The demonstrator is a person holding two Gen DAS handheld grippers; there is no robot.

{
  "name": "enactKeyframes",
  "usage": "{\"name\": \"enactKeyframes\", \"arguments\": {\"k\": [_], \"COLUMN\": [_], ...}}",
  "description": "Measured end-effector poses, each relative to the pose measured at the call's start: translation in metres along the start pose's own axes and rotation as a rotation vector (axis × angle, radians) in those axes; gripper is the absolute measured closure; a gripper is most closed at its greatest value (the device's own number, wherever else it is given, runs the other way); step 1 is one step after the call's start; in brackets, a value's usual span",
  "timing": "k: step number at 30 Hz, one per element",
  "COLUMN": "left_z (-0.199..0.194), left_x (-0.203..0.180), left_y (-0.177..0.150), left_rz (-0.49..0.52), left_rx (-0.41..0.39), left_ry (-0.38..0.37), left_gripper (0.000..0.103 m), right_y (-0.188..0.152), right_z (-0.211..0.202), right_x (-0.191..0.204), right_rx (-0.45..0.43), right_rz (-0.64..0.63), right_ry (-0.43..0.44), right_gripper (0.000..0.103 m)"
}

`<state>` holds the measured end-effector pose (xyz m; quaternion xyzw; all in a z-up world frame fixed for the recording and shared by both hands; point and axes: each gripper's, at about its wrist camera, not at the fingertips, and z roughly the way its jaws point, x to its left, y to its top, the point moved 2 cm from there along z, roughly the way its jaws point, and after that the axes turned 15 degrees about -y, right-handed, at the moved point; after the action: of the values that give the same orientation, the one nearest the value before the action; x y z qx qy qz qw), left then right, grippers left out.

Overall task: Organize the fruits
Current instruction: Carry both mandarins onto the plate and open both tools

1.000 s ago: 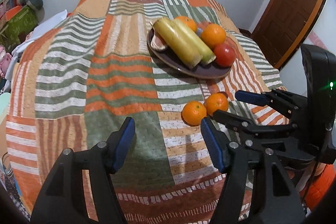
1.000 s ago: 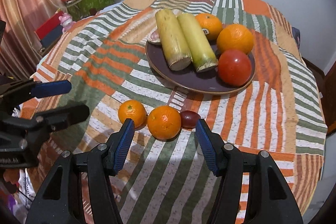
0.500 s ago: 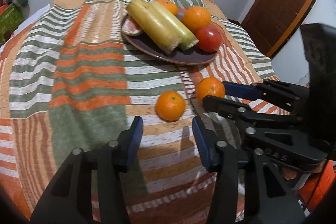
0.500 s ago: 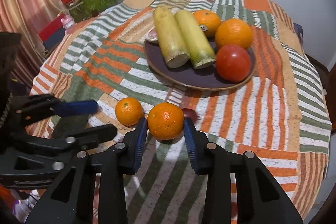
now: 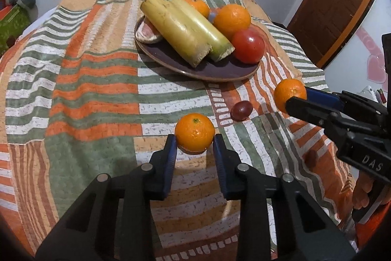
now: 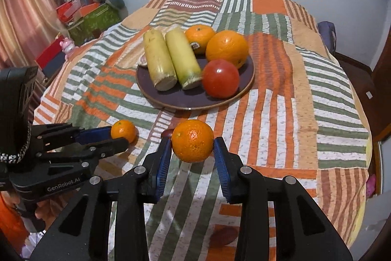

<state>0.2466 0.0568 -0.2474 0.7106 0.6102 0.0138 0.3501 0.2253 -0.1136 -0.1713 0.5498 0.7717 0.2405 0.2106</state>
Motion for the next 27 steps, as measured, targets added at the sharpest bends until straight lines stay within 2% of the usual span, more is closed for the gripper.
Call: {"name": "enactKeyframes", "arguments": {"k": [16, 27], "left_z": [-0.037, -0.03], "left_x": [0.002, 0.018], "left_y": [0.054, 0.076], "left_rz": [0.004, -0.005], "left_rx": [-0.163, -0.183], "left_ry": [0.032, 0.047], "left_gripper": [0.073, 0.073], "right_y": [0.048, 0.085], "right_z": [-0.01, 0.009], "right_x": [-0.007, -0.003], "right_rx": [-0.117, -0.152], "right_rz": [-0.006, -0.026], "right_ry": [-0.008, -0.013], "right_gripper": [0.07, 0.07]}}
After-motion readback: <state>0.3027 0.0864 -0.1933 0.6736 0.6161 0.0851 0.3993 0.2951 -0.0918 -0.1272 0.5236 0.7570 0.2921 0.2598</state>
